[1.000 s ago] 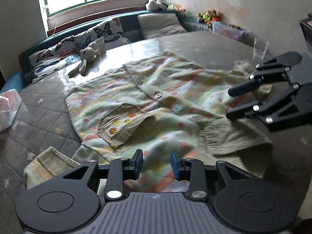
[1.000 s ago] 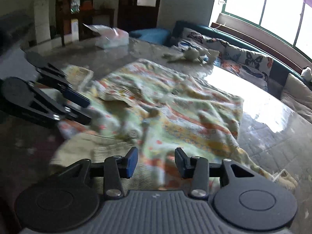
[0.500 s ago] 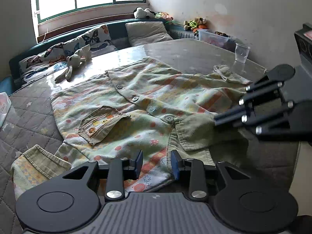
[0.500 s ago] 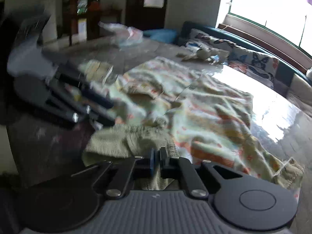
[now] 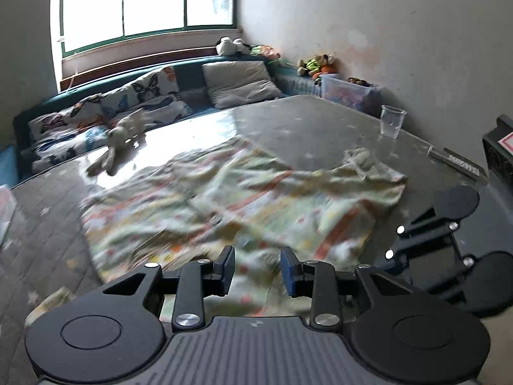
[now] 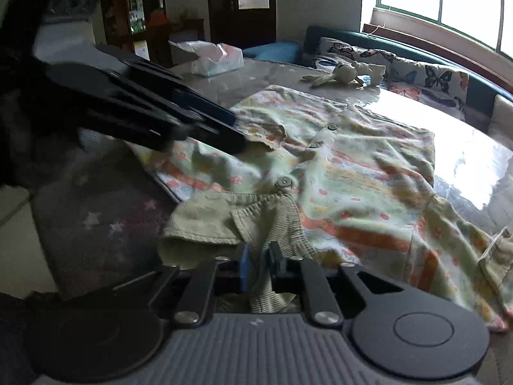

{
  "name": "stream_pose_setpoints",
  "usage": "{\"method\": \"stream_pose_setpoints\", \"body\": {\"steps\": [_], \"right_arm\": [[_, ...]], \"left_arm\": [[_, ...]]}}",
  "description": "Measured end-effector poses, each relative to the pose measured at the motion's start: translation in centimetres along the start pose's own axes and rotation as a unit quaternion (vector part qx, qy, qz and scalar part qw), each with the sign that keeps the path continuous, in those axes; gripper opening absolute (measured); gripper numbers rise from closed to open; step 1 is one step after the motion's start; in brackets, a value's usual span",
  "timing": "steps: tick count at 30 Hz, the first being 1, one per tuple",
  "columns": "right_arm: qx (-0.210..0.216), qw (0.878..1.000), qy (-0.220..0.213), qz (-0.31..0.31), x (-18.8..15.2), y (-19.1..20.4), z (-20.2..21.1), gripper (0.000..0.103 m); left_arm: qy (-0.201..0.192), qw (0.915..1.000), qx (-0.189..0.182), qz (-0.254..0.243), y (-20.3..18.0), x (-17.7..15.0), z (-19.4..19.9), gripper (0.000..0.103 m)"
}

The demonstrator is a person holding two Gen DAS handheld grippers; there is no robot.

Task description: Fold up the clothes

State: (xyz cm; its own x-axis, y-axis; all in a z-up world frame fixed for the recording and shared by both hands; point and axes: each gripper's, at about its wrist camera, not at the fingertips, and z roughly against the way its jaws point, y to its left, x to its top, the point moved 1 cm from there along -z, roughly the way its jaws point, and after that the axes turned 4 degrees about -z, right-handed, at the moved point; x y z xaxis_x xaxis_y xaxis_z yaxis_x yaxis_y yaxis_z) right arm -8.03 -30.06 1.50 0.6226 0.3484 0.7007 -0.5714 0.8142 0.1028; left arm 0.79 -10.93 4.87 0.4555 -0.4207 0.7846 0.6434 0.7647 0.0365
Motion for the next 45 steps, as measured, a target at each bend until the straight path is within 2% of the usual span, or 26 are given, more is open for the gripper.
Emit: {"method": "stream_pose_setpoints", "body": {"steps": [2,6,10,14,17,20,23,25,31,34,36,38,39,41,42,43,45], "right_arm": [[0.005,1.0,-0.007,-0.014,0.2,-0.6,1.0,0.018],[-0.014,0.998,-0.024,-0.048,0.1,-2.9,3.1,0.02],[-0.081,0.991,-0.046,-0.092,-0.1,-6.7,4.0,0.023],[-0.131,0.978,-0.058,-0.149,-0.1,-10.8,2.7,0.023],[-0.142,0.974,-0.052,-0.166,-0.3,-13.1,1.0,0.024],[-0.175,0.971,-0.047,-0.157,-0.7,-14.3,-0.3,0.024],[-0.232,0.959,-0.05,-0.154,-1.3,-15.4,0.0,0.024],[-0.275,0.947,-0.052,-0.157,-1.8,-16.4,0.7,0.024],[-0.384,0.902,-0.037,-0.197,-3.8,-20.4,2.8,0.029],[-0.389,0.886,-0.046,-0.249,-4.8,-22.3,4.0,0.029],[-0.372,0.89,-0.061,-0.258,-4.6,-22.4,4.2,0.03],[-0.348,0.899,-0.072,-0.258,-4.0,-22.4,3.9,0.038],[-0.33,0.904,-0.073,-0.262,-3.7,-22.4,3.5,0.045],[-0.298,0.913,-0.075,-0.267,-3.1,-22.4,2.6,0.047],[-0.292,0.916,-0.072,-0.263,-2.9,-22.3,1.9,0.048],[-0.289,0.919,-0.07,-0.259,-2.6,-22.3,1.3,0.053],[-0.297,0.918,-0.074,-0.253,-2.3,-22.4,0.7,0.058]], "left_arm": [[0.003,1.0,-0.007,0.001,-0.5,0.4,-1.2,0.034],[0.015,0.9996,-0.022,0.001,-1.4,0.5,-3.2,0.034],[0.024,0.9986,-0.046,-0.009,-2.7,0.1,-4.3,0.034],[0.038,0.9972,-0.058,-0.026,-4.1,-0.8,-4.8,0.034],[0.047,0.9968,-0.059,-0.027,-4.5,-1.4,-4.9,0.034],[0.051,0.9967,-0.059,-0.023,-4.4,-1.5,-5.0,0.034],[0.051,0.9966,-0.06,-0.021,-4.4,-1.6,-5.1,0.034],[0.052,0.9966,-0.061,-0.019,-4.3,-1.6,-5.2,0.034],[0.051,0.9965,-0.065,-0.015,-4.2,-1.7,-5.3,0.034],[0.051,0.9964,-0.067,-0.014,-4.1,-1.7,-5.3,0.034],[0.051,0.9964,-0.067,-0.013,-4.1,-1.7,-5.3,0.034],[0.051,0.9964,-0.066,-0.013,-4.1,-1.7,-5.3,0.034],[0.051,0.9965,-0.066,-0.012,-4.2,-1.7,-5.3,0.034],[0.051,0.9965,-0.065,-0.011,-4.2,-1.7,-5.2,0.034],[0.051,0.9966,-0.064,-0.01,-4.2,-1.7,-5.2,0.034],[0.051,0.9966,-0.064,-0.009,-4.2,-1.7,-5.2,0.034],[0.05,0.9967,-0.063,-0.006,-4.1,-1.7,-5.0,0.035]]}}
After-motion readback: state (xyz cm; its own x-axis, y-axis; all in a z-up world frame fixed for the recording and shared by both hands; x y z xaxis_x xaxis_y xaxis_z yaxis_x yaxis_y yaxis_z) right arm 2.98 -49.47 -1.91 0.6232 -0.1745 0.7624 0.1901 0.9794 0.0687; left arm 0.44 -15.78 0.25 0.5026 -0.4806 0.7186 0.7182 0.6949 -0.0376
